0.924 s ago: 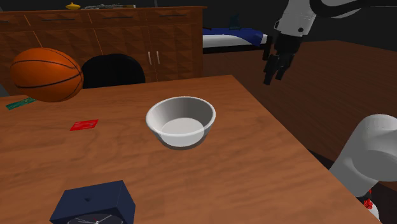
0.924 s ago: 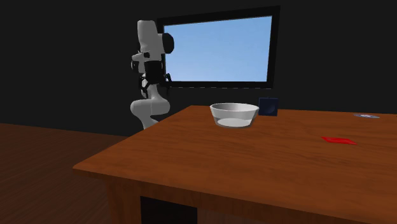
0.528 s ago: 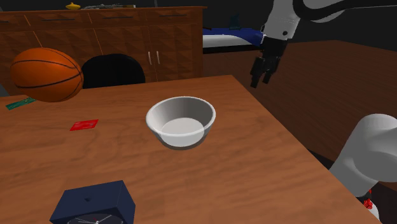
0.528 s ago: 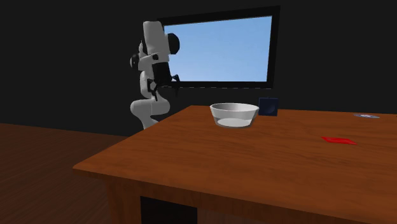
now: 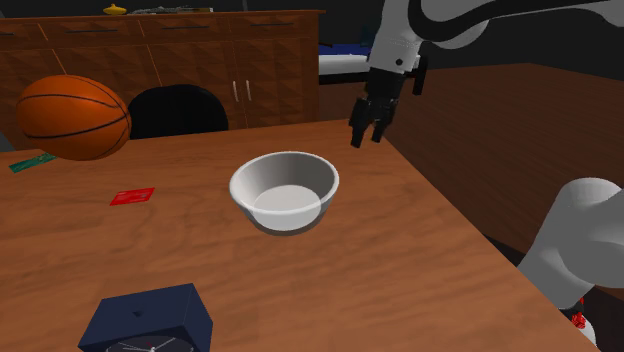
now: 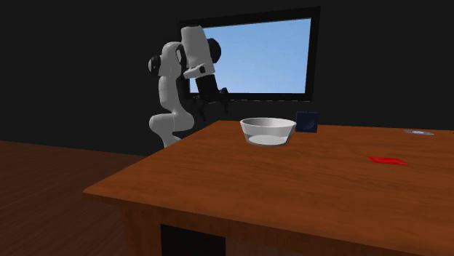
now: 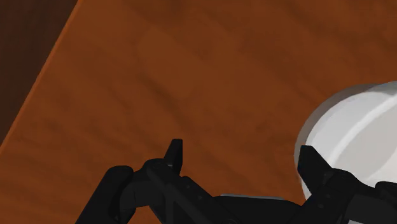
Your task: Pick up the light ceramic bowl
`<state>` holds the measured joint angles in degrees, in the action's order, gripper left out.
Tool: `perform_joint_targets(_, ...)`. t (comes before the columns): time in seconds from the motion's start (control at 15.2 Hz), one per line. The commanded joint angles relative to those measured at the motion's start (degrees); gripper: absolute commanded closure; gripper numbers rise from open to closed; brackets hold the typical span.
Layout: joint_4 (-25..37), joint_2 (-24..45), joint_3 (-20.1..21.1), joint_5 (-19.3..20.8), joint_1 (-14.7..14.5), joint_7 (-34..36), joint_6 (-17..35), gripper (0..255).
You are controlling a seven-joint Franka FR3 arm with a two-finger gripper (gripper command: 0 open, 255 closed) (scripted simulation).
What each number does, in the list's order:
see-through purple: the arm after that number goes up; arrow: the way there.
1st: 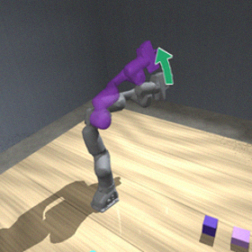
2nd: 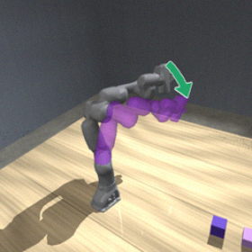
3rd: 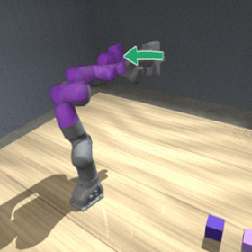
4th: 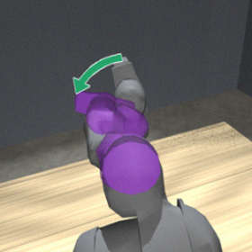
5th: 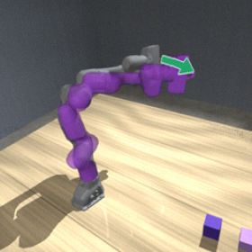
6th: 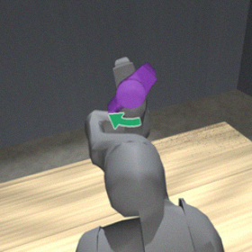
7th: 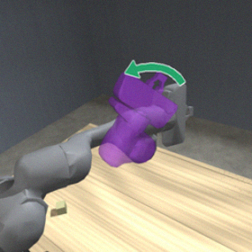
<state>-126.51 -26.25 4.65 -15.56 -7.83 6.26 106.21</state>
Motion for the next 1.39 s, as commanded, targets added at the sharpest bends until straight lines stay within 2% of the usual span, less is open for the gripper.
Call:
perform_joint_targets(0.0, 2.7, 3.8, 0.7, -1.5, -0.9, 0.1, 1.3, 0)
perform_joint_targets(0.53, 13.1, 16.1, 3.6, -6.1, -4.1, 0.9, 4.7, 0)
perform_joint_targets(0.99, 8.0, 16.7, 3.9, -6.9, -4.4, -0.9, 10.1, 0)
perform_joint_targets(1.12, 8.0, 16.7, 3.9, -6.9, -4.4, -0.9, 10.1, 0)
perform_joint_targets(1.19, 7.9, 16.7, 3.9, -6.9, -4.4, -0.9, 10.2, 255)
perform_joint_targets(1.32, 7.9, 16.6, 3.9, -6.9, -4.4, -0.9, 10.2, 255)
